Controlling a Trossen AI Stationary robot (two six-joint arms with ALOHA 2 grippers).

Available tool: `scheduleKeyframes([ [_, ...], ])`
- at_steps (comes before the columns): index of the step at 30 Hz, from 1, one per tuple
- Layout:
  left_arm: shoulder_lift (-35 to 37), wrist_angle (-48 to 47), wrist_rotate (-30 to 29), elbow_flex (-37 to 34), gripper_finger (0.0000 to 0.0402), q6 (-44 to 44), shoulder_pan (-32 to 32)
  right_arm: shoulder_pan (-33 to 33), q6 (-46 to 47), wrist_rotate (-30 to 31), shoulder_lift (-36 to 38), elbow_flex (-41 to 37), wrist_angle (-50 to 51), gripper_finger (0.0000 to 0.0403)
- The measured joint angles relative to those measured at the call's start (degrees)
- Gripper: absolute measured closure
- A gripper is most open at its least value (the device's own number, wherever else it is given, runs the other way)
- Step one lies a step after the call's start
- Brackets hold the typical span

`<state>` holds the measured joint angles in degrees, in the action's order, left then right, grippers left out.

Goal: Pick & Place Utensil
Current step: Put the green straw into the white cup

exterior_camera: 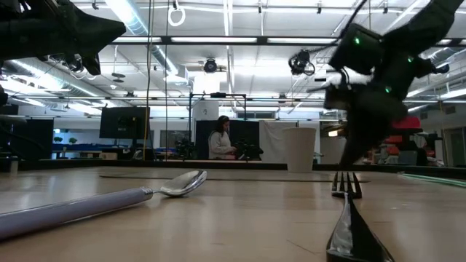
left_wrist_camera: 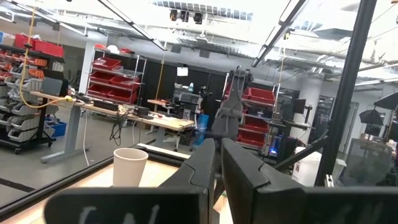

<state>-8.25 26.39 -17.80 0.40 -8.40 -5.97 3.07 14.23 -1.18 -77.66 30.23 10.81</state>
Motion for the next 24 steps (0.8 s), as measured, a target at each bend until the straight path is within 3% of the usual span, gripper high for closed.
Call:
scheduleKeyframes([
  [5,0.0,0.0,0.0,0.0,0.0369,-0.2,0.0,0.0,-1.1,0.4,2.6,6.6,14.3,0.0317],
  [8,0.0,0.0,0.0,0.0,0.0369,-0.3,0.0,-0.8,4.4,2.6,4.4,10.8,28.7,0.0317],
  [10,0.0,0.0,0.0,0.0,0.0369,-0.3,0.0,-2.2,11.1,3.5,5.4,13.4,39.0,0.0317],
  [14,0.0,0.0,0.0,0.0,0.0369,0.0,0.0,-4.7,36.9,2.3,7.3,14.7,54.2,0.0317],
  [16,0.0,0.0,-0.1,0.0,0.0369,0.1,0.0,-5.6,44.0,0.5,8.1,13.5,55.4,0.0317],
  [20,0.0,-0.1,-0.1,0.0,0.0369,0.1,0.0,-5.8,45.6,-4.1,8.3,9.1,50.2,0.0313],
  [24,0.0,-0.1,-0.2,0.0,0.0369,0.1,0.0,-5.1,49.0,-3.3,8.3,5.1,47.4,0.0284],
])
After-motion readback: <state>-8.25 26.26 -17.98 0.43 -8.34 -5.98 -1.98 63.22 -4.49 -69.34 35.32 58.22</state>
